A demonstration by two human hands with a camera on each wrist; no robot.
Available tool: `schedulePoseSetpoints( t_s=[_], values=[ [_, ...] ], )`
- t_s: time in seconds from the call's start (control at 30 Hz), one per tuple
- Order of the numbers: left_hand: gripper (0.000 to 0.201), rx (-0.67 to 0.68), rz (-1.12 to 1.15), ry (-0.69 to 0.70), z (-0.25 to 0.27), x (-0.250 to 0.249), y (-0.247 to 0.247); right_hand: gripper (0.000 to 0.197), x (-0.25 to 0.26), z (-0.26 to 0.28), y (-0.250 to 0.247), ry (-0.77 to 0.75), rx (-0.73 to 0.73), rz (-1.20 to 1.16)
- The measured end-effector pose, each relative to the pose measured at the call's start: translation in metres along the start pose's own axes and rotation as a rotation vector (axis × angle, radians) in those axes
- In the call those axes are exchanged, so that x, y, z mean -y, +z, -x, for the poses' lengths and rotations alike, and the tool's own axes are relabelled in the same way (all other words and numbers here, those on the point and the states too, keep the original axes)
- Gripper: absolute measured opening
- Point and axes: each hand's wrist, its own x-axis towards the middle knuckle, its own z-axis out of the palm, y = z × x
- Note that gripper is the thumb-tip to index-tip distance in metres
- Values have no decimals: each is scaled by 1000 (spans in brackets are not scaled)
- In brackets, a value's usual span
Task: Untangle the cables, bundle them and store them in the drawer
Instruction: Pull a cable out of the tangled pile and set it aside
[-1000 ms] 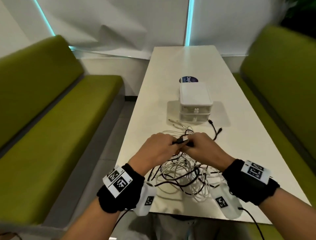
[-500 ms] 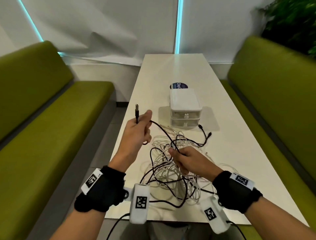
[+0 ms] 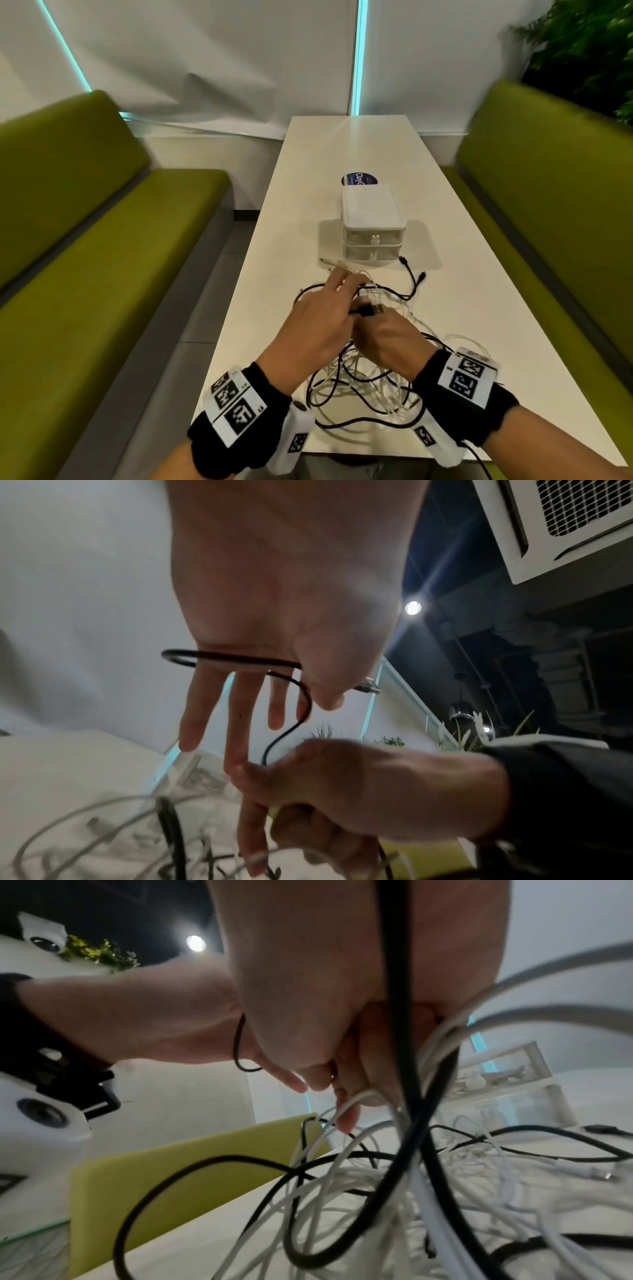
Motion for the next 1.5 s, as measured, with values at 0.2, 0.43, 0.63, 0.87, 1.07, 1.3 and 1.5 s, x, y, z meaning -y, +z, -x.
schedulePoseSetpoints(
  t_s=[0.2, 0.43, 0.63, 0.87, 1.07, 1.3, 1.5],
  values=[
    [39, -23, 265, -90, 0, 3, 24, 31, 2, 9, -3, -147, -56, 153],
    [22, -286, 1378, -426, -7, 1, 0, 37, -11, 6, -2, -46, 36, -223],
    [26, -396, 1531, -369, -17, 0, -29, 56, -15, 19, -11, -73, 283, -442],
    [15, -539, 847, -101, -28, 25, -55, 56, -11, 7, -25, -192, 41, -119],
    [39, 84, -143, 46, -14, 22, -21, 42, 1, -1, -13, -191, -126, 168],
    [18, 124, -176, -71, -10, 21, -8, 46, -8, 2, -10, -141, -147, -53],
    [38, 231, -17, -82, -13, 33, -15, 80, -6, 11, -12, -161, -63, -180]
  ],
)
